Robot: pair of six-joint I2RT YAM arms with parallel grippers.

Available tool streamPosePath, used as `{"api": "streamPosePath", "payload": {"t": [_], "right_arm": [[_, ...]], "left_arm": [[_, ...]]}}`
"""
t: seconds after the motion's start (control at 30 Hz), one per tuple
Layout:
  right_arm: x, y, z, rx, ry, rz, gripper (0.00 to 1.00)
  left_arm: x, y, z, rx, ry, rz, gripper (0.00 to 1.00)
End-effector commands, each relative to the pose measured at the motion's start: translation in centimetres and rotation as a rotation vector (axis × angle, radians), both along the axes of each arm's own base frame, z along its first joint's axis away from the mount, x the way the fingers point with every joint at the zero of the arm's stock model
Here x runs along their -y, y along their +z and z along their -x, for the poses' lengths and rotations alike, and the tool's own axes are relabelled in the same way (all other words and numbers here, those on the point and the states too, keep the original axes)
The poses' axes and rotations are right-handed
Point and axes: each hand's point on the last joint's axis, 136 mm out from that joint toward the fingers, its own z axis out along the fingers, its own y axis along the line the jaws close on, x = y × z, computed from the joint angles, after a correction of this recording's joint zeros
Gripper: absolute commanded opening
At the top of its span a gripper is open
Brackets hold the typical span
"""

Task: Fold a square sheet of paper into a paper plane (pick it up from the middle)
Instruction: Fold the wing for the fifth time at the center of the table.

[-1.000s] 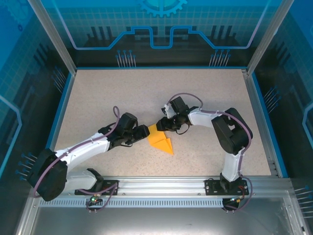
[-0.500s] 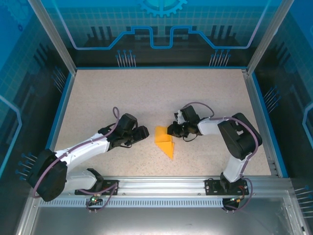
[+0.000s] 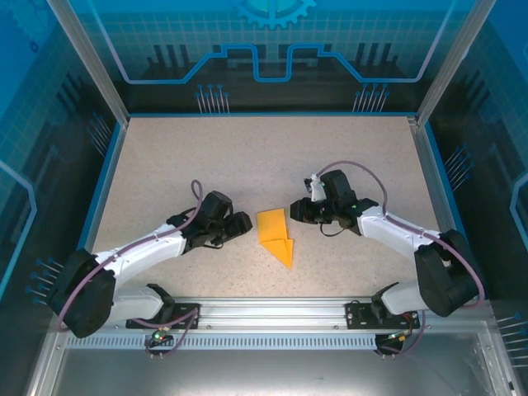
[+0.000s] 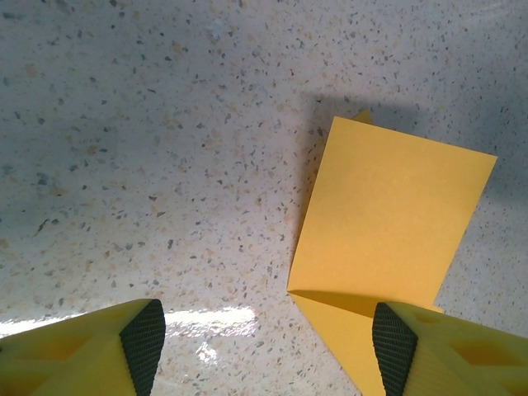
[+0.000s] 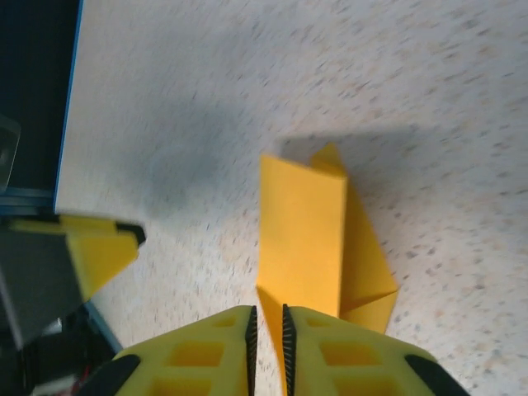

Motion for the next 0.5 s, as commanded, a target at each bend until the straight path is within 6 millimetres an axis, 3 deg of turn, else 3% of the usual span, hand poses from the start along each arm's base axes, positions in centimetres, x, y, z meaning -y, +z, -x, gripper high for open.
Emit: {"api": "streamPosePath", "payload": {"t": [0.0,0.17,0.47], "right_arm": [[-2.0,-0.7,4.0,-0.069,0.171,0.015,0.14],[-3.6,-2.6,5.7,-0.113,0.227,0.05,0.14],[-4.2,-5.6,5.4,-0.176,0.234,0.084,0.14]], "left_arm": [[0.5,-0.6,0.0,-0.008,-0.029,-0.001,0.71],[1.1,-0.9,-0.3,-0.019,-0.033,0.013,0.7],[1.4,-1.4,-0.3,-0.04,-0.037,0.02,0.69]]}}
